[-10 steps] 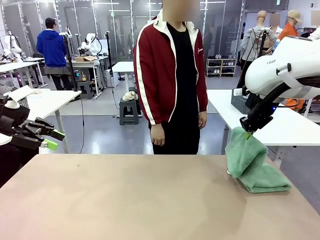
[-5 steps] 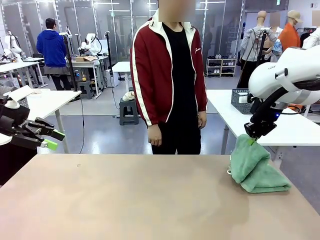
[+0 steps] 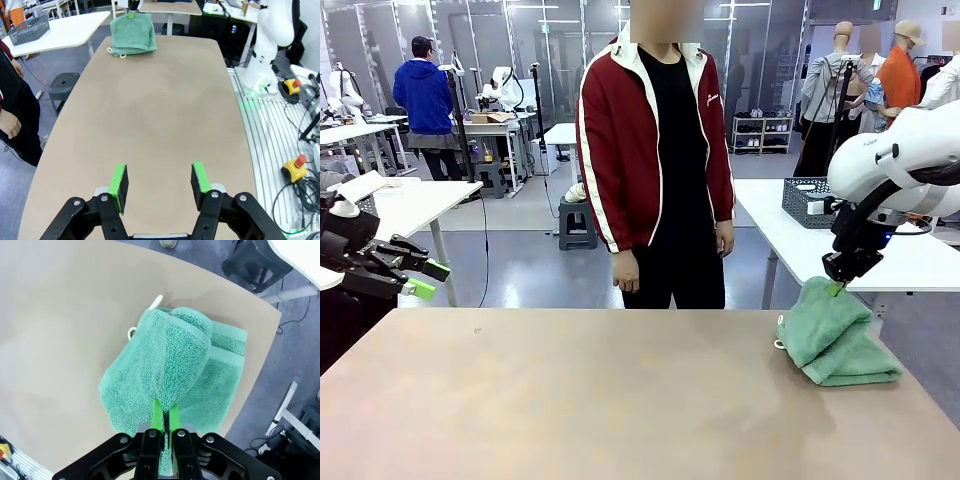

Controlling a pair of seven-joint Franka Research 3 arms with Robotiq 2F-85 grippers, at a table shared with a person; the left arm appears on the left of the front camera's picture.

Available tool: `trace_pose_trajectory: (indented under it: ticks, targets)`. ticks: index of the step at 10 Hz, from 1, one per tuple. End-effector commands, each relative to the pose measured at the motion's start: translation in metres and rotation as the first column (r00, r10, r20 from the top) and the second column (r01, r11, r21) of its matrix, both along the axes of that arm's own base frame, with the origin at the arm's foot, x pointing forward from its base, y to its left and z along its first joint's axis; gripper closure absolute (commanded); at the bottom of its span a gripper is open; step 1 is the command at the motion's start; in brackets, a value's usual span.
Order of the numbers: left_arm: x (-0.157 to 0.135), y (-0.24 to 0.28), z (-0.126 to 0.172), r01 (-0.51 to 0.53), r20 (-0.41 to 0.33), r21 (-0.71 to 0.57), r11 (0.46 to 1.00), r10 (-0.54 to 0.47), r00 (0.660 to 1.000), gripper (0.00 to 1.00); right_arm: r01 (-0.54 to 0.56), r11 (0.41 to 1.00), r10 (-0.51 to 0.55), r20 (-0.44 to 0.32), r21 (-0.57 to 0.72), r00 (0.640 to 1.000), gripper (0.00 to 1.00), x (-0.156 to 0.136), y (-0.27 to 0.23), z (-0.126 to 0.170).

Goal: Fold the towels and place them in the basket.
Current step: Stack the folded Towel with hook on the right side of the table.

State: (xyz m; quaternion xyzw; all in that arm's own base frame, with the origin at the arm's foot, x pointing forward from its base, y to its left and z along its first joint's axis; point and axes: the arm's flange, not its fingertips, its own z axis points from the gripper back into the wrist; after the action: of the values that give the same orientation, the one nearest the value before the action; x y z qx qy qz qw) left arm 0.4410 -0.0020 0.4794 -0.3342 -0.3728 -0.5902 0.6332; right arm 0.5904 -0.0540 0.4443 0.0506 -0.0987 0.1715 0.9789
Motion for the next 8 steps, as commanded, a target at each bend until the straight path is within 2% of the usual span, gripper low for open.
trace_pose_trajectory:
  ticks: [1,8]
  targets:
    - [0.000,-0.001,0.001,-0.002,0.013,-0.016,1.000,0.002,1.000,0.35,-0.005,0.999,0.005,0.007,0.033,1.000,0.95,0.002,-0.021,-0.007]
    - [0.000,-0.001,0.001,-0.002,0.013,-0.016,1.000,0.002,1.000,0.35,-0.009,0.996,0.011,-0.022,0.092,1.000,0.95,0.010,-0.089,-0.061]
